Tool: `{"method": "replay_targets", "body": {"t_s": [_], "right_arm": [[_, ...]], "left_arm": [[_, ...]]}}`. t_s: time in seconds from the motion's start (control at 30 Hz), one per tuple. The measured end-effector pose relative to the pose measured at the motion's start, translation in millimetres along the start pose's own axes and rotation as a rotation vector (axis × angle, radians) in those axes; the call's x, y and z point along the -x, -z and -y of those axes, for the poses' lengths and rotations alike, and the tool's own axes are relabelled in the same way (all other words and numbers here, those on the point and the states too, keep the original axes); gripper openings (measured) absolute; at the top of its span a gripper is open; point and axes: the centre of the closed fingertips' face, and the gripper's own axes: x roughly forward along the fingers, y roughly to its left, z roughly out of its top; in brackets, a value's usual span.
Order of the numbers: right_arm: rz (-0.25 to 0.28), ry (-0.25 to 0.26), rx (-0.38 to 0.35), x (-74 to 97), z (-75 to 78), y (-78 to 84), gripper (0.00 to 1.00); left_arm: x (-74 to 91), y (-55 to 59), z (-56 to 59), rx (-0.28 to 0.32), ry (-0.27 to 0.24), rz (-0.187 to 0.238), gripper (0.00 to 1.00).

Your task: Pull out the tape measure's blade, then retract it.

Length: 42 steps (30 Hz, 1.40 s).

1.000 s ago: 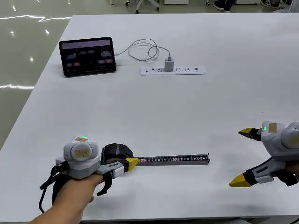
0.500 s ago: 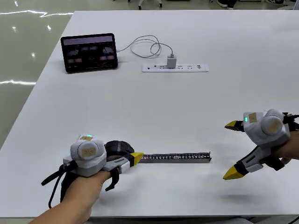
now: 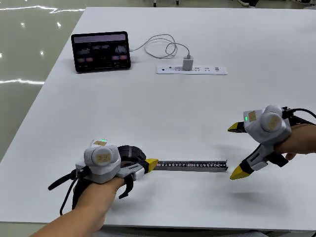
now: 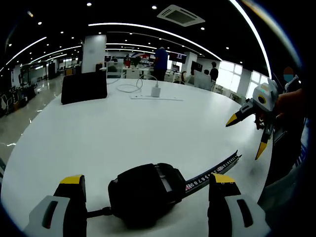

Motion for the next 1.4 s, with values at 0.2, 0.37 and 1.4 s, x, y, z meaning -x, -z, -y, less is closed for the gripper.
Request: {"method": "replay_targets", "body": {"t_s": [0.2,0.37,1.4], "right_arm": [[-0.021,-0.03,0.009,-11.9,-6.6,2.9,0.74],[-0.04,-0.052,0.022,-20.8,-11.2,8.6,0.63],[-0.069,-0.088,0.065,-35.0,-17.9,22.8,0.12]], "left_arm": [[-2.9,3.5,1.3,-0.009,0.008,-0.01,1.0],[-3.1,4.9,3.4,-0.008,0.017,-0.015,1.0],[-2.6,0.3,3.7,-0.002,0.02,0.007,1.0]]}}
